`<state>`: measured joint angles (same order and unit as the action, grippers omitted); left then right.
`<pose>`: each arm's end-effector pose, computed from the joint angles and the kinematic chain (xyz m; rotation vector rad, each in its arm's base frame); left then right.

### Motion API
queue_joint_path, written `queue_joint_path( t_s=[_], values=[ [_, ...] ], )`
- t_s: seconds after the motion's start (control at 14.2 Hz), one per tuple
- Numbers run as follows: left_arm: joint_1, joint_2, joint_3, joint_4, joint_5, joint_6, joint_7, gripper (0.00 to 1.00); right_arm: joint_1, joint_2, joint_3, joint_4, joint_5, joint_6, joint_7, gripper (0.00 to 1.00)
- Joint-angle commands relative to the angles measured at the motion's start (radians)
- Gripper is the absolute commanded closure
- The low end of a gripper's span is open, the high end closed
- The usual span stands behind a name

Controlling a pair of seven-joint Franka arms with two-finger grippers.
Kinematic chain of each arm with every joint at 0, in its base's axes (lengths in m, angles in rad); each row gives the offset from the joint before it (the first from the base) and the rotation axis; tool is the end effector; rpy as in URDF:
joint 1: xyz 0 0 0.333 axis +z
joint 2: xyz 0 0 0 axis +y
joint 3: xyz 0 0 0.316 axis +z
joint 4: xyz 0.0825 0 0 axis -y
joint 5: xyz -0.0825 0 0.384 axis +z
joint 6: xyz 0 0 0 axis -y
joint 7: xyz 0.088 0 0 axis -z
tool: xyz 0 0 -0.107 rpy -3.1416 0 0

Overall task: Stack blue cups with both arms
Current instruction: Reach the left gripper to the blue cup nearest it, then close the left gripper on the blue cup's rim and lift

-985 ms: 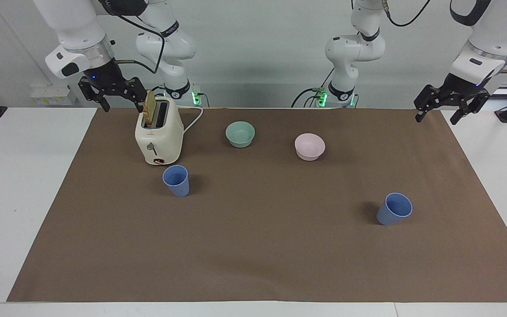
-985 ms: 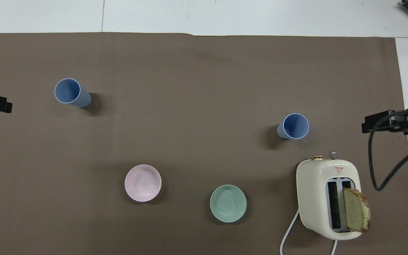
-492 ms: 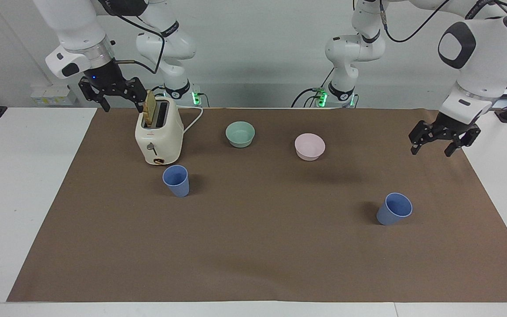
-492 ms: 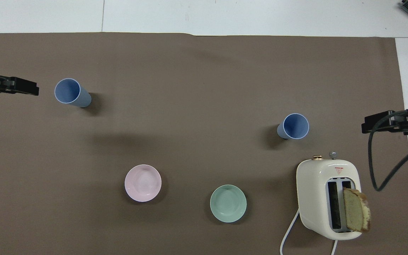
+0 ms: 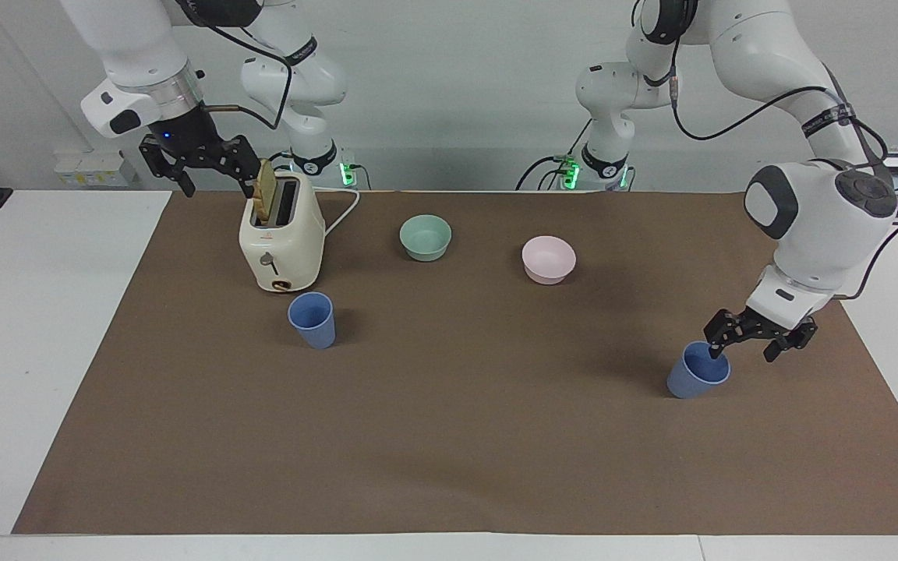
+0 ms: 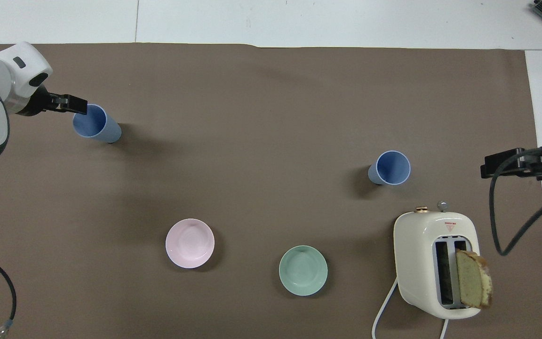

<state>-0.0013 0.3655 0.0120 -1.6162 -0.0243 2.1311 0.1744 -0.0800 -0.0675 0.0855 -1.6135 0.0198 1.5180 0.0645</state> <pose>0.6779 0.0052 0.4282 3.1201 -0.2398 0.2358 0.5279 0.0068 0.6363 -3.1269 0.0915 0.0449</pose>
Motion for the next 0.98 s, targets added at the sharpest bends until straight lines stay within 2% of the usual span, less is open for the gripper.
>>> queue_joint_path(
  t_s=[0.0,0.14,0.28,0.35,0.42,0.91],
  values=[
    [0.024,0.013,-0.006,-0.046,-0.037,0.074,0.051,0.03,-0.003,-0.031,-0.001,-0.039,0.023,0.022,0.009,0.00],
    [0.030,0.006,-0.006,-0.099,-0.061,0.113,0.051,0.23,-0.003,-0.032,0.000,-0.039,0.023,0.022,0.009,0.00],
    [0.030,-0.002,-0.006,-0.122,-0.062,0.107,0.051,0.65,-0.003,-0.032,0.000,-0.039,0.023,0.022,0.009,0.00],
    [0.030,-0.005,-0.006,-0.125,-0.062,0.102,0.051,0.93,-0.003,-0.032,0.000,-0.039,0.023,0.022,0.009,0.00],
    [0.029,-0.005,-0.006,-0.123,-0.062,0.102,0.051,1.00,-0.003,-0.032,0.000,-0.040,0.023,0.022,0.009,0.00],
    [0.015,-0.022,-0.006,-0.113,-0.060,0.070,0.047,1.00,-0.003,-0.032,0.000,-0.040,0.023,0.022,0.009,0.00]
  ],
)
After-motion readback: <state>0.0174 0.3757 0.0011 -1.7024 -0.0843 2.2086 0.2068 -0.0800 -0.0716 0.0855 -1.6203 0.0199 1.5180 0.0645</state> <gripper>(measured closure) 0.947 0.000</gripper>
